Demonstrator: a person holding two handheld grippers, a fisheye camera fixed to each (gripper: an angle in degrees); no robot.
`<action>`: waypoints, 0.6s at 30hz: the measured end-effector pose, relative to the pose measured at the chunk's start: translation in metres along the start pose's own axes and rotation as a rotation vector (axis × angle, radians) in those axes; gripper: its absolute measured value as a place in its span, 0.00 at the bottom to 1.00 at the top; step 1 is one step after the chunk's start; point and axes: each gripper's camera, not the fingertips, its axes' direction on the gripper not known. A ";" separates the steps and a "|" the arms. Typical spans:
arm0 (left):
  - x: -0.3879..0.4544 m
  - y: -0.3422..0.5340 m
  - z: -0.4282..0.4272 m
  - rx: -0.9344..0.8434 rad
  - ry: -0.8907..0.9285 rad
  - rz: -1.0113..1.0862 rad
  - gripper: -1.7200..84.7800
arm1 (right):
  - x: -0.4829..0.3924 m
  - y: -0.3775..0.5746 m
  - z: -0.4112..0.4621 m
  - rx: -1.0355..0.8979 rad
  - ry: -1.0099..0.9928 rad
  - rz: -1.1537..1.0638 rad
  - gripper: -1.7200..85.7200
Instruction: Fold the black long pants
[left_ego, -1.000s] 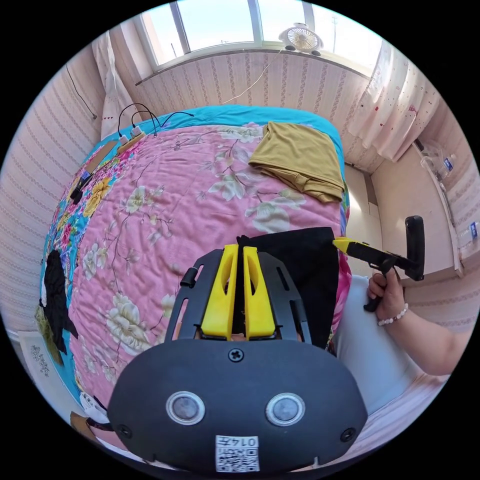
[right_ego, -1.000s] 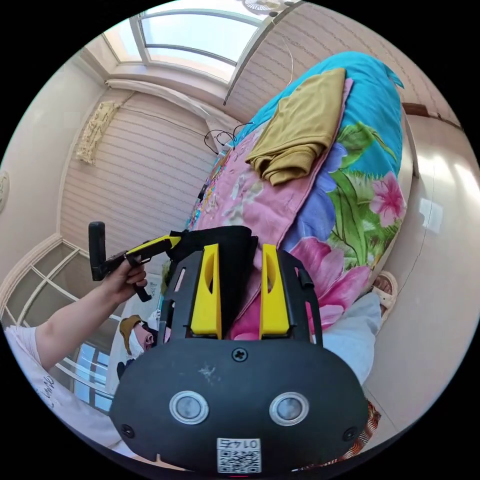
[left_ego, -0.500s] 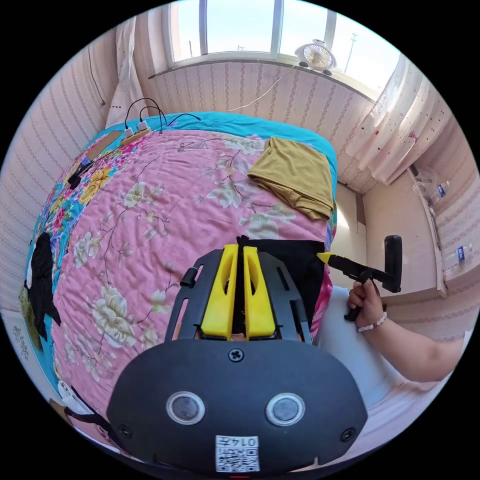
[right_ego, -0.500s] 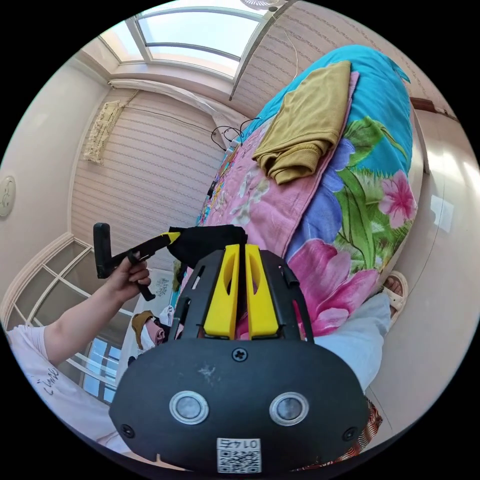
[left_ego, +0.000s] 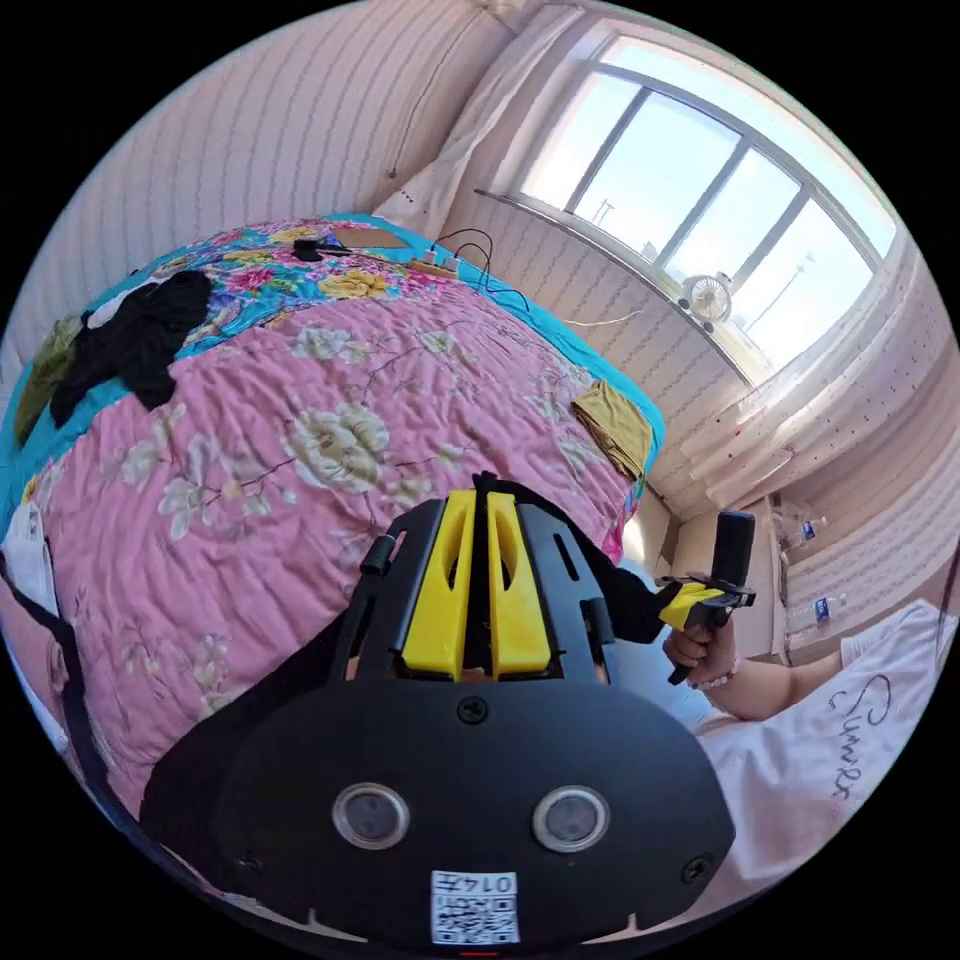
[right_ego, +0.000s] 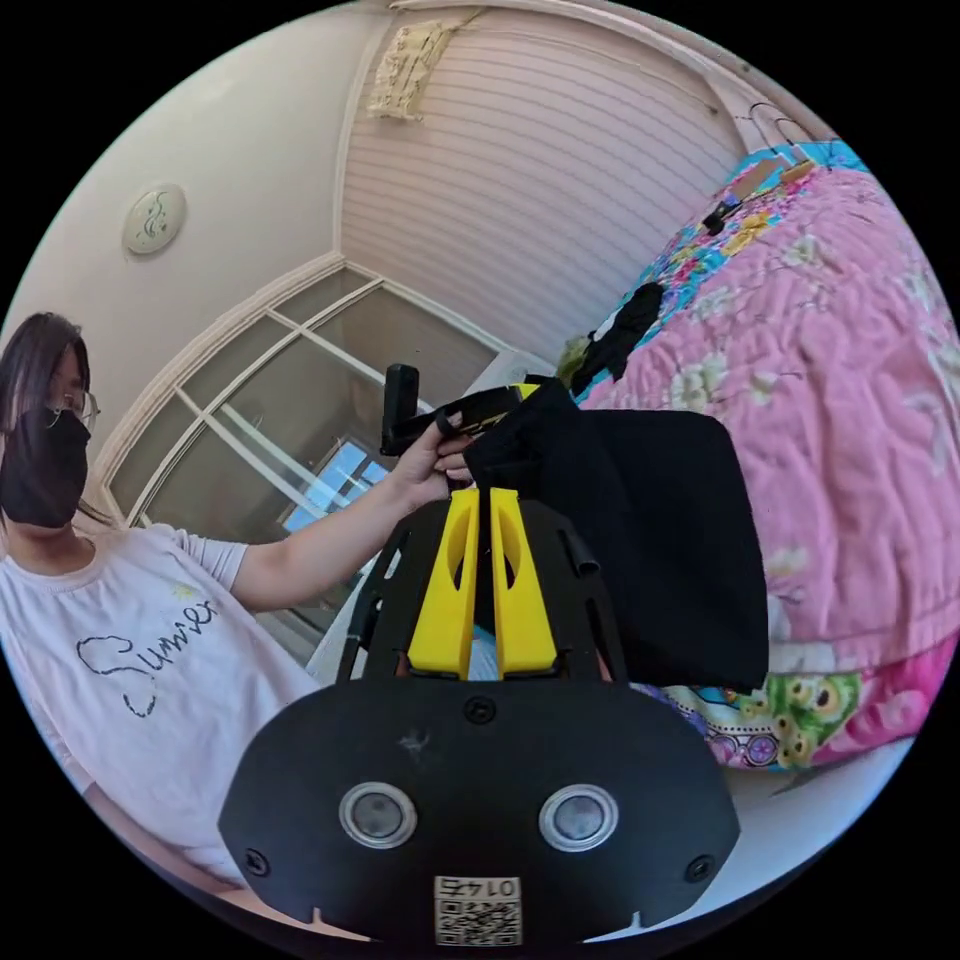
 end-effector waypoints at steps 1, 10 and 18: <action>-0.021 0.020 -0.025 0.032 0.001 -0.051 0.02 | -0.003 0.009 0.043 -0.070 -0.040 -0.035 0.03; -0.153 0.168 -0.172 0.116 -0.136 -0.291 0.02 | -0.008 0.116 0.356 -0.500 -0.144 -0.219 0.03; -0.245 0.272 -0.265 0.156 -0.230 -0.435 0.04 | 0.004 0.233 0.623 -0.746 -0.133 -0.348 0.04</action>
